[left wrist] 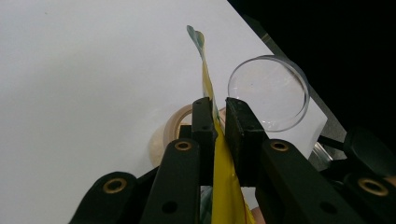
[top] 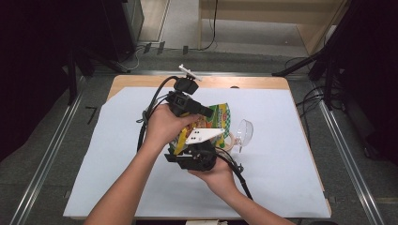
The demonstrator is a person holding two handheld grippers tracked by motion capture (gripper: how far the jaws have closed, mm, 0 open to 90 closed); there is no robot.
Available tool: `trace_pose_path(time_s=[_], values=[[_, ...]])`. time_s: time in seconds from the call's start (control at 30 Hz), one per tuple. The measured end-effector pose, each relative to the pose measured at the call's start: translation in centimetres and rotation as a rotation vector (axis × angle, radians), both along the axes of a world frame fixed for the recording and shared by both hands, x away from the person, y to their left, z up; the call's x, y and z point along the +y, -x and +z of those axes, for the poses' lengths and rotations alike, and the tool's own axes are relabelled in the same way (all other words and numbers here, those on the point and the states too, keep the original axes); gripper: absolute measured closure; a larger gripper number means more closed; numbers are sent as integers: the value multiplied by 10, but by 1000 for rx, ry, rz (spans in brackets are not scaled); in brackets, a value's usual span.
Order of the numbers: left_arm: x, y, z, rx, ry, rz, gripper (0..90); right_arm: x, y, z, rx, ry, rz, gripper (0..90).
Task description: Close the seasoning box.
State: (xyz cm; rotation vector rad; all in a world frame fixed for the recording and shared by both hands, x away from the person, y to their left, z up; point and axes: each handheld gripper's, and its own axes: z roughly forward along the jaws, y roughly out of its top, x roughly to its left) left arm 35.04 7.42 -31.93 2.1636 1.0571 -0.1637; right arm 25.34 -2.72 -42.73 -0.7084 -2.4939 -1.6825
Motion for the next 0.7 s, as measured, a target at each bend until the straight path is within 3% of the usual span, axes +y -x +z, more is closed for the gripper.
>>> trace_pose_path(time_s=[0.7], values=[[4,0,-3,2,14,10,825,2,0,0,-21,24,4,736]])
